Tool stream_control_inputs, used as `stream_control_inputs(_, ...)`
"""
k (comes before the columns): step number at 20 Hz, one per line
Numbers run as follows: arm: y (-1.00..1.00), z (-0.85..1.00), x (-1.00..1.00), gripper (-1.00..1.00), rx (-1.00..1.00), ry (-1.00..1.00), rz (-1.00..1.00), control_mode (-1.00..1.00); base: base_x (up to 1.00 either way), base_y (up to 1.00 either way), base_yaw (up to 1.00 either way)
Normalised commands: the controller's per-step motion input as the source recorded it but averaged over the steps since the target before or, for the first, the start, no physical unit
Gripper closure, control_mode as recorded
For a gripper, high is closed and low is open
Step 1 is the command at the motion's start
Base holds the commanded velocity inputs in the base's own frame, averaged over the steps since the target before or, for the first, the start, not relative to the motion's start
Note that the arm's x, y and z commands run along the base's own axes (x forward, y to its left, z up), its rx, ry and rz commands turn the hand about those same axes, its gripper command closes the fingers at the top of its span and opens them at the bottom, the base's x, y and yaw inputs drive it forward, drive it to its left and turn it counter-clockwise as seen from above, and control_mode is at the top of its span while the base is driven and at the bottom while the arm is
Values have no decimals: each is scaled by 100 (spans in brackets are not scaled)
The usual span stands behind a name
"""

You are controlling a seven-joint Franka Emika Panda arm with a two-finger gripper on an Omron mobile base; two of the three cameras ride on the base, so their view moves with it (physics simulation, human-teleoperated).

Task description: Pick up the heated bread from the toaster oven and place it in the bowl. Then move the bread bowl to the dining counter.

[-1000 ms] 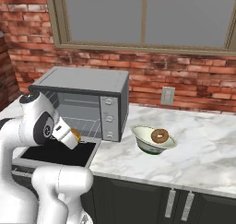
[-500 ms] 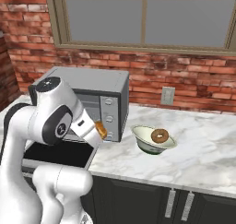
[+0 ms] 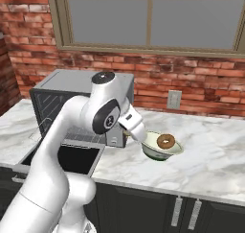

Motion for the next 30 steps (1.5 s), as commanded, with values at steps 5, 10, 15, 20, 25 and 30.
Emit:
stream_control_inputs(5, -41, -44, 17, 100, 1, 16, 0, -100, 0, 0, 0)
stream_control_inputs(10, -61, -57, 12, 100, 10, 6, 0, -100, 0, 0, 0)
stream_control_inputs(15, -44, -54, 34, 100, 13, 0, 0, -100, 0, 0, 0)
stream_control_inputs(20, -14, -25, 70, 100, 10, 0, 0, -100, 0, 0, 0)
stream_control_inputs(25, -2, -8, 65, 100, 2, 0, 0, -100, 0, 0, 0)
stream_control_inputs(30, -3, -45, 44, 100, 0, 0, 3, -100, 0, 0, 0)
